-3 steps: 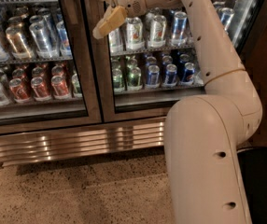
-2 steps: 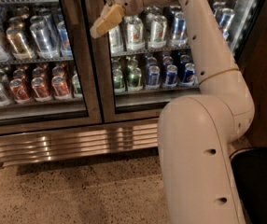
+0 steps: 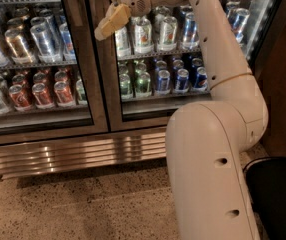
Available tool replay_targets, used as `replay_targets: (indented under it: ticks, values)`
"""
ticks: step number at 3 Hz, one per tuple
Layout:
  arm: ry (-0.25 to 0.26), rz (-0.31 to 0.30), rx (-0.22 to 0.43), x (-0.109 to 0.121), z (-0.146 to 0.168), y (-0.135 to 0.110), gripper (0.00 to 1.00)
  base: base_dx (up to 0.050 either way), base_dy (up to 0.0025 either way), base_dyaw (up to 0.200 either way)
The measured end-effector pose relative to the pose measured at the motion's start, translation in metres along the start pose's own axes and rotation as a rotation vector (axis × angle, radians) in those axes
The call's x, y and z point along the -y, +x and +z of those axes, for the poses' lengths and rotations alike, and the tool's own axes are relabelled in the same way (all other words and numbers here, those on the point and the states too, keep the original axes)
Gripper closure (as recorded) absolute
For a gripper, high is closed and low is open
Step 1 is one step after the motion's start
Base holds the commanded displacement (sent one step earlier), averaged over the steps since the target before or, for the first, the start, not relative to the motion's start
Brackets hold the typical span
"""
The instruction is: Open right fridge door
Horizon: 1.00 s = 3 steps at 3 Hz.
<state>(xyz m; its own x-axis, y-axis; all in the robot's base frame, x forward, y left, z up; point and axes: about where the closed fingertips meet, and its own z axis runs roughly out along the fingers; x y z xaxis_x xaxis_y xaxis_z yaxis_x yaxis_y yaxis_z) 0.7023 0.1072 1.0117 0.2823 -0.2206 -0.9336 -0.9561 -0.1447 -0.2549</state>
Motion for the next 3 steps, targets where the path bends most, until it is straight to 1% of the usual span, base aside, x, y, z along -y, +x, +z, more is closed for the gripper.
replay_targets:
  ticks: [1,2,3]
  values:
    - [-0.013,0.031,0.044,-0.0012,0.0037,0.0035,0.00,0.000,0.00000,0.000]
    - [-0.013,0.031,0.044,-0.0012,0.0038,0.0035,0.00,0.000,0.00000,0.000]
    - [-0.013,0.031,0.044,-0.0012,0.0038,0.0035,0.20,0.000,0.00000,0.000]
